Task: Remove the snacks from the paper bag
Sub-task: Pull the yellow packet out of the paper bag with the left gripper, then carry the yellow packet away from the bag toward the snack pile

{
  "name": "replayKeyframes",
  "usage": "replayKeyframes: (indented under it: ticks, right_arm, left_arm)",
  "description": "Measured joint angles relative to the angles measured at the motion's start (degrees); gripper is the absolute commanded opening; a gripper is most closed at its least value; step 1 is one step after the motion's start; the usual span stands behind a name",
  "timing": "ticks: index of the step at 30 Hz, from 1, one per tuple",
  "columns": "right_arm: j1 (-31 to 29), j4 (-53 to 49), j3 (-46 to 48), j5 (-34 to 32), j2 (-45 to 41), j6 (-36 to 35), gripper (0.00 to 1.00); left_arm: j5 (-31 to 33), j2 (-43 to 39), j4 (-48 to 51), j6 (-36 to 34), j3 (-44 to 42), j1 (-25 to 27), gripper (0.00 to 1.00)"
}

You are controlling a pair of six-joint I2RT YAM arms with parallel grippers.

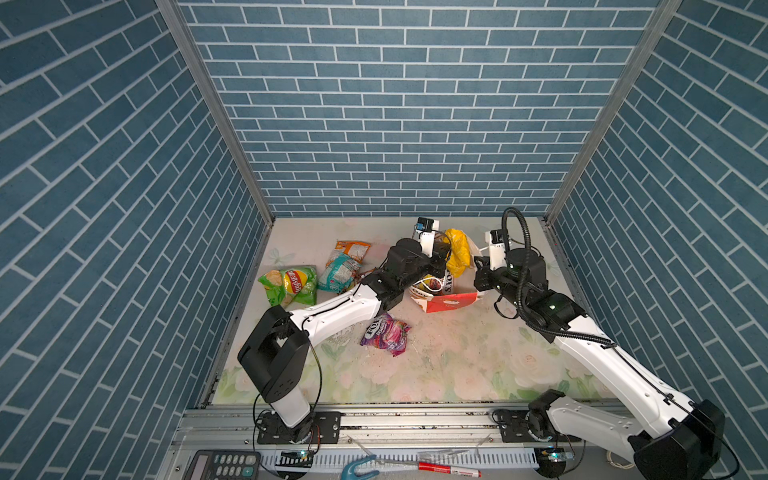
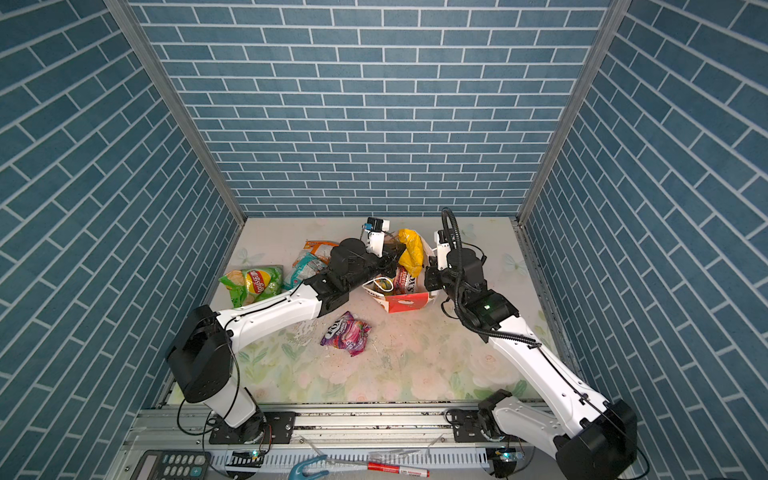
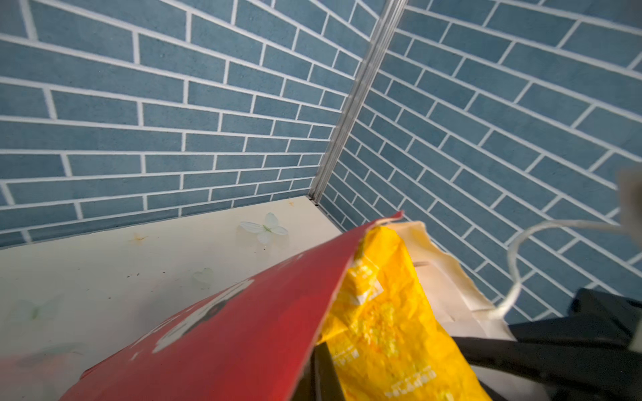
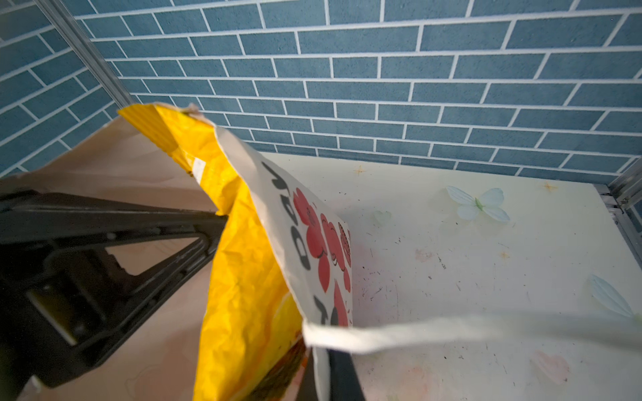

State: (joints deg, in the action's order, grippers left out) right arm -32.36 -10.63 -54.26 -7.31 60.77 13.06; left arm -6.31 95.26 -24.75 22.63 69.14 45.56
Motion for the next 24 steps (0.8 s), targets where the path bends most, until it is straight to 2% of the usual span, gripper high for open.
replayKeyframes:
  ticks: [12, 17, 24]
  right_arm:
    - [0.0, -4.3, -0.7, -1.1, -0.3, 0.2, 0.0]
    - [0.0, -4.9, -1.2, -0.9, -0.2, 0.2, 0.0]
    - [0.0, -6.8, -1.5, -1.1, 0.5, 0.2, 0.0]
  left_arm:
    - [-11.9, -0.1, -12.5, -0.8, -4.6, -1.1, 0.0]
    - [-12.2, -1.0, -19.8, -0.8, -9.6, -1.4, 0.0]
    - [-10.7, -2.1, -23.5, 0.2, -9.5, -2.4, 0.0]
